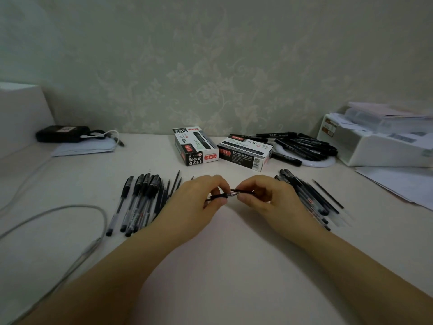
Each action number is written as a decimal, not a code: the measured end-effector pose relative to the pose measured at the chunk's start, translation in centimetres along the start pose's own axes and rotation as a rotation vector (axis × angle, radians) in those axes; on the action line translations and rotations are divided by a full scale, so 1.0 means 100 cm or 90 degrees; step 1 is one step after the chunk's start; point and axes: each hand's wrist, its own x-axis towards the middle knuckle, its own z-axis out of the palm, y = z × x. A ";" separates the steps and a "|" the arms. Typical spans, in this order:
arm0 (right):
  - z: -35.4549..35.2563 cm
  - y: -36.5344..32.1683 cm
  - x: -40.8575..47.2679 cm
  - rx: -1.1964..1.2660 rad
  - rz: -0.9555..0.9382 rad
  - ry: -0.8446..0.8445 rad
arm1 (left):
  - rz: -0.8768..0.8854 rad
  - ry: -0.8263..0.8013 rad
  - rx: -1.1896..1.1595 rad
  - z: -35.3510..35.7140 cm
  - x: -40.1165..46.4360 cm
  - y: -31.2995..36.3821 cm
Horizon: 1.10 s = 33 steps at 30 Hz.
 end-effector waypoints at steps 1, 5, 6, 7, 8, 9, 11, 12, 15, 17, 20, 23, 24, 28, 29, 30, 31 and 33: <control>0.000 -0.001 0.000 0.005 -0.004 -0.007 | -0.006 0.004 -0.006 -0.001 0.000 0.000; 0.002 -0.003 -0.001 0.017 -0.023 -0.069 | 0.026 -0.007 0.029 -0.002 0.000 0.001; 0.003 -0.004 -0.001 0.039 -0.019 -0.080 | 0.033 -0.010 0.038 -0.002 -0.001 0.001; 0.003 -0.004 -0.002 0.068 -0.008 -0.085 | 0.037 -0.009 0.040 -0.002 -0.001 0.001; 0.002 -0.004 -0.001 0.101 0.008 -0.081 | 0.037 -0.007 0.034 -0.002 -0.001 0.001; 0.001 -0.004 -0.001 0.137 0.029 -0.073 | 0.035 -0.006 0.021 -0.002 -0.001 0.001; 0.000 -0.005 0.000 0.218 0.071 -0.055 | 0.035 -0.006 -0.010 -0.002 0.000 0.003; 0.000 -0.005 0.001 0.249 0.088 -0.047 | 0.039 -0.003 -0.021 -0.002 0.000 0.004; 0.004 -0.008 0.002 0.324 0.124 -0.030 | 0.058 0.029 -0.035 -0.001 0.002 0.007; 0.007 -0.011 0.003 0.356 0.138 -0.022 | 0.064 0.049 -0.038 0.001 0.002 0.009; 0.008 -0.013 0.004 0.355 0.148 -0.023 | 0.068 0.056 -0.032 0.001 0.002 0.008; 0.009 -0.012 0.005 0.358 0.159 -0.028 | 0.077 0.052 -0.025 0.000 0.002 0.007; 0.009 -0.013 0.005 0.358 0.160 -0.030 | 0.078 0.051 -0.025 0.000 0.003 0.007; 0.009 -0.015 0.005 0.364 0.157 -0.043 | 0.082 0.057 -0.033 0.000 0.003 0.006; 0.009 -0.015 0.005 0.366 0.156 -0.046 | 0.082 0.058 -0.034 0.000 0.003 0.006; 0.009 -0.015 0.005 0.367 0.156 -0.048 | 0.083 0.059 -0.034 0.000 0.003 0.006; 0.009 -0.015 0.006 0.369 0.156 -0.050 | 0.084 0.060 -0.035 0.000 0.003 0.006; 0.008 -0.014 0.006 0.372 0.155 -0.055 | 0.089 0.065 -0.041 0.000 0.003 0.007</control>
